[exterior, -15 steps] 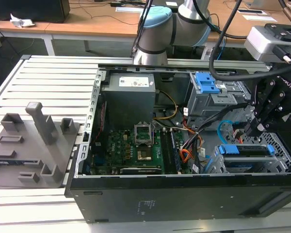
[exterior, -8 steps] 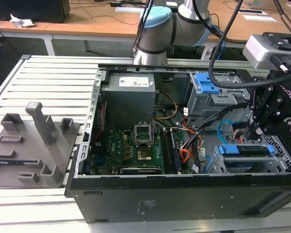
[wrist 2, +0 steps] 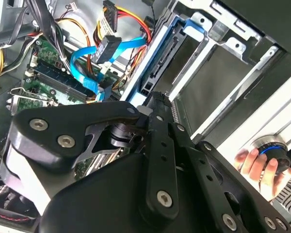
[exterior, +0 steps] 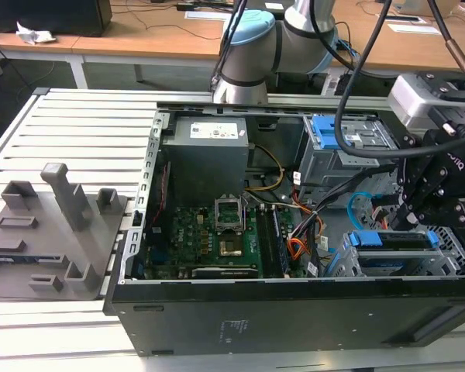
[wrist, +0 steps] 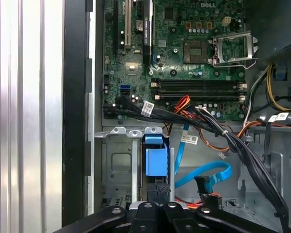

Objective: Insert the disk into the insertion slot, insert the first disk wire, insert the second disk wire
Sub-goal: 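Insert the disk into the insertion slot, then insert the first disk wire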

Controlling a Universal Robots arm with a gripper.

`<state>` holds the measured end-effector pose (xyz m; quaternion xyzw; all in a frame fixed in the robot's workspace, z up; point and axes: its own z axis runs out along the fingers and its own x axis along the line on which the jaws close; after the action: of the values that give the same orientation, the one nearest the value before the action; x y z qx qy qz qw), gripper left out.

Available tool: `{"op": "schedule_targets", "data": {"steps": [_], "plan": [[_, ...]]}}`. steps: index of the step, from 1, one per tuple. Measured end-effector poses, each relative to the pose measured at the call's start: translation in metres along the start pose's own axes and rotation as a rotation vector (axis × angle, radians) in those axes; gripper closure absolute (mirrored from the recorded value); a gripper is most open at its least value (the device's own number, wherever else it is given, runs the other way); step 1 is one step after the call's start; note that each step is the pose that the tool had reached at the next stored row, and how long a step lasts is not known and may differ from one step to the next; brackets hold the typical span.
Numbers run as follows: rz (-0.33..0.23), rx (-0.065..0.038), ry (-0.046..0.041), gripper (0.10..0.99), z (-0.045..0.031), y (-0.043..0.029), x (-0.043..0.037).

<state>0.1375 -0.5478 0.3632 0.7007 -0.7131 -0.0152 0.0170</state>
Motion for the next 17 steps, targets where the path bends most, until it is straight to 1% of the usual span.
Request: {"op": "schedule_targets", "data": {"steps": [1, 5, 17], "plan": [[0.000, 0.000, 0.0001, 0.980, 0.0004, -0.0024, 0.0000], [0.000, -0.001, 0.0001, 0.980, 0.0017, -0.0070, -0.0001], [0.000, -0.001, 0.0002, 0.980, 0.0019, -0.0075, -0.0001]]}}
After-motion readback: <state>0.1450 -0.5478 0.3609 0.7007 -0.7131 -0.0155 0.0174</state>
